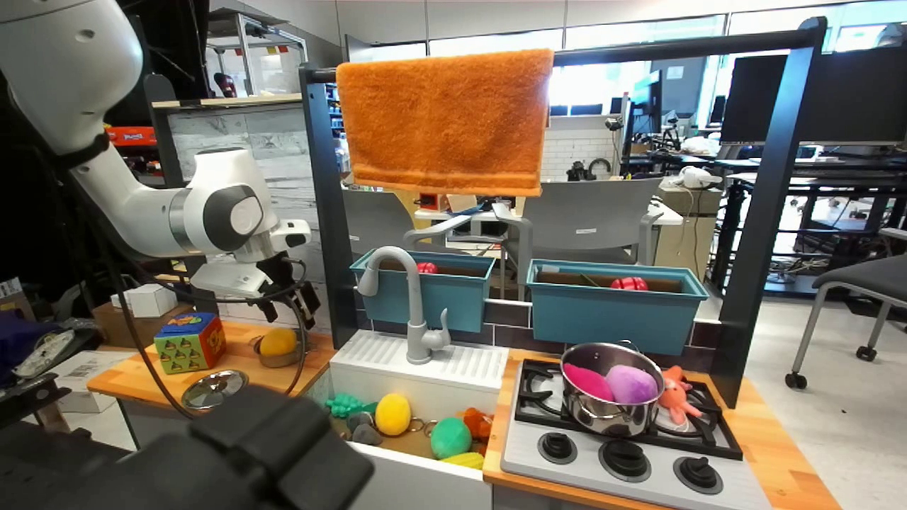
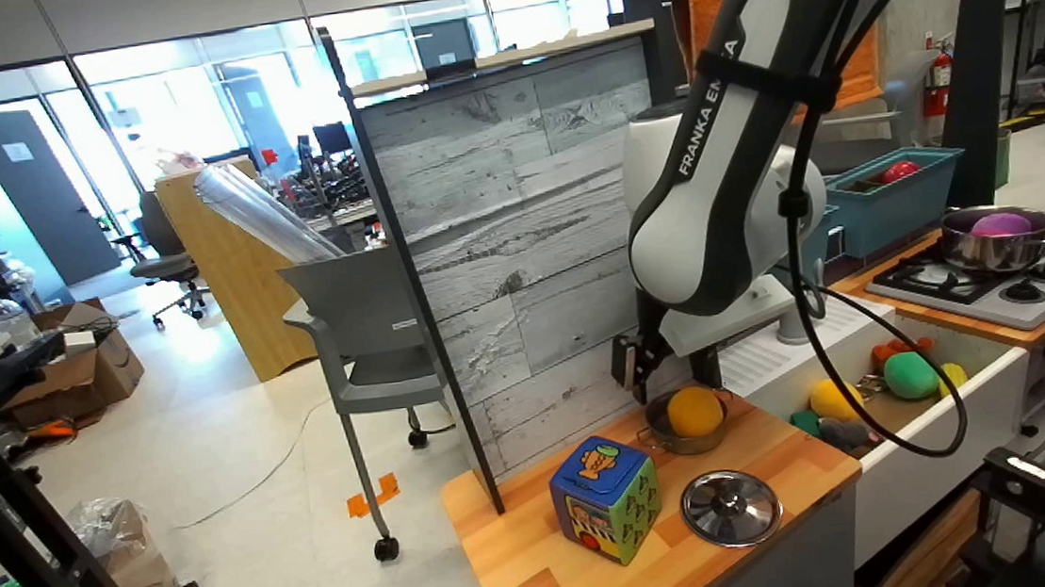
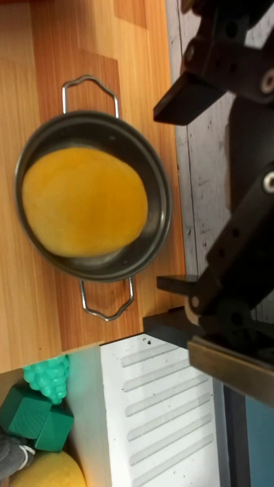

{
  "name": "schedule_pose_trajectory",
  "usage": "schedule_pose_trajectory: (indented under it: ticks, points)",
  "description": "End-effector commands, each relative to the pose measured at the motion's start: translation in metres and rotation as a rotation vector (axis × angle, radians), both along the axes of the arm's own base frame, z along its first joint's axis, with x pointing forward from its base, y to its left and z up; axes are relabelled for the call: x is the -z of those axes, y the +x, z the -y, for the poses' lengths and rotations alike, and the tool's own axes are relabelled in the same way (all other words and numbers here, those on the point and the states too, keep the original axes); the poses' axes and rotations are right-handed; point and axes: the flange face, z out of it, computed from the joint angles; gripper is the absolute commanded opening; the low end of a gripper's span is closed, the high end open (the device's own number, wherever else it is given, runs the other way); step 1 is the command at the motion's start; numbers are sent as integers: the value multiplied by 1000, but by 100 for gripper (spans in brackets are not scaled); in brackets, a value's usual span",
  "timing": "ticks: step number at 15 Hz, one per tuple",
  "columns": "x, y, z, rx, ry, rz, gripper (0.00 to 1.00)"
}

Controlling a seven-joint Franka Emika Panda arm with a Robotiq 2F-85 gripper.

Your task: Pick up the toy on the countertop and put it in the small pot.

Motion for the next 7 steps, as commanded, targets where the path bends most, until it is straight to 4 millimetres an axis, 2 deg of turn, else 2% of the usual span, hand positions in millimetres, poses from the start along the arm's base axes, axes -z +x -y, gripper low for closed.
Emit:
schedule_pose_trajectory:
  ticks: [1, 7]
  points:
    - [2, 4, 5, 22, 15, 22, 100]
    - [1, 2, 4, 14, 5, 0, 100]
